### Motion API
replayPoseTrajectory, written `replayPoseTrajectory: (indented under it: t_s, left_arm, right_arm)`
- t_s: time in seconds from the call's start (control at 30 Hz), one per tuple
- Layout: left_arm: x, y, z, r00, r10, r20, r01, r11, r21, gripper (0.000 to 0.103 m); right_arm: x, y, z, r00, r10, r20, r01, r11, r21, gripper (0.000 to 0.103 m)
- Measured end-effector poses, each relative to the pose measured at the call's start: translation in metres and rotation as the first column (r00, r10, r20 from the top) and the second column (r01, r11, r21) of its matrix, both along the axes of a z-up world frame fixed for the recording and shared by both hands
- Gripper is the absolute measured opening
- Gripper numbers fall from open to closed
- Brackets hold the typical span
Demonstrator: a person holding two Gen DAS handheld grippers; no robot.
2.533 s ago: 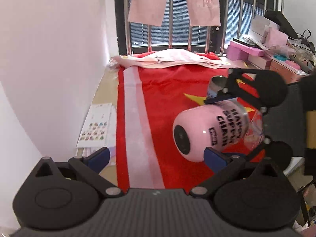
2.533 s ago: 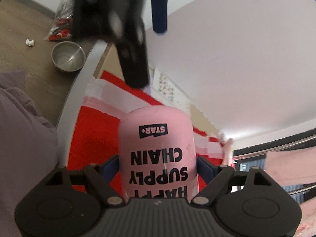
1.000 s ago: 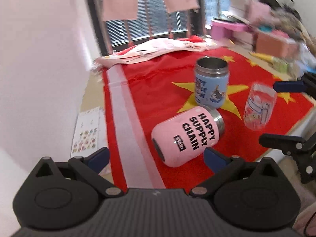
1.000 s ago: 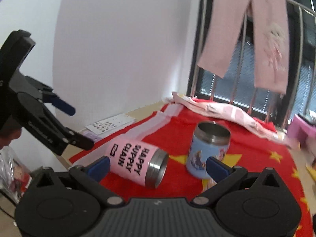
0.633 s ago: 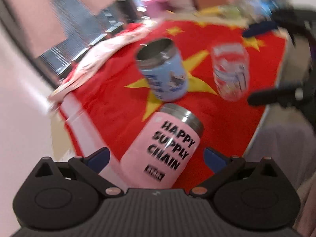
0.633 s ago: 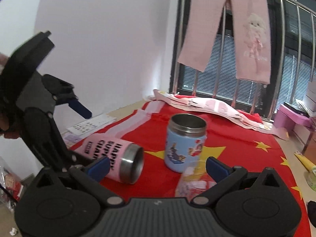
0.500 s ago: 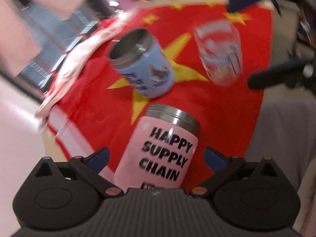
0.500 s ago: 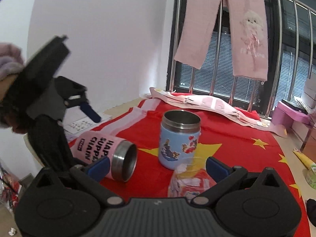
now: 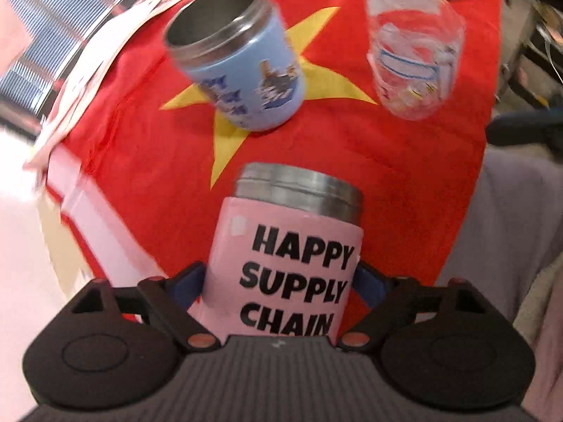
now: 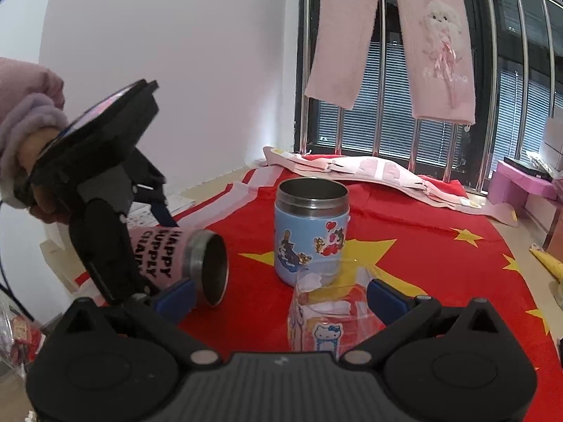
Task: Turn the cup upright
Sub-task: 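Lift the pink tumbler with the left gripper and rotate it lid-up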
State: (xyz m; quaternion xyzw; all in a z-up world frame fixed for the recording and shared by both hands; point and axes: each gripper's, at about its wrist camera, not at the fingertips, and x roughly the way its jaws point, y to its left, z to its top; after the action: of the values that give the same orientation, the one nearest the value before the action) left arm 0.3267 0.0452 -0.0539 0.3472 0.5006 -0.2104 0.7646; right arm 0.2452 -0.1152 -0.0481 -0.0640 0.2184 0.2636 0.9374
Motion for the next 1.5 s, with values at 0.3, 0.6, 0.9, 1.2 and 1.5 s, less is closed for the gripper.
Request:
replayPoseTrajectory:
  t_s: [0.3,0.6,0.9,1.2,1.5]
  left_arm:
    - [0.018,0.065,0.02,0.779,0.576,-0.247,-0.626,0.734,-0.263,0.088]
    - [0.035,0.082,0.002,0.57,0.738,-0.363,-0.822,0.506,-0.263,0.089]
    - [0.025,0.06,0.016,0.748,0.636,-0.191,-0.663,0.7,-0.267,0.102]
    - [0.003,0.039,0.012,0.905,0.419,0.071,-0.38,0.874,-0.301,0.103]
    - [0.02,0.045,0.0,0.915,0.404,0.007,-0.376,0.856,-0.356,0.101]
  right_arm:
    - [0.0,0.002,0.004,0.999,0.049,0.005,-0.049,0.998,0.028,0.103]
    - [0.001,-0.007,0.005,0.999,0.052,0.009,-0.052,0.998,0.044,0.103]
    - [0.002,-0.005,0.007,0.995,0.101,0.0,-0.101,0.994,0.033,0.103]
    - [0.011,0.014,0.008,0.985,0.171,0.006,-0.171,0.984,-0.043,0.103]
    - [0.026,0.024,0.014,0.984,0.18,0.006,-0.178,0.977,-0.122,0.103]
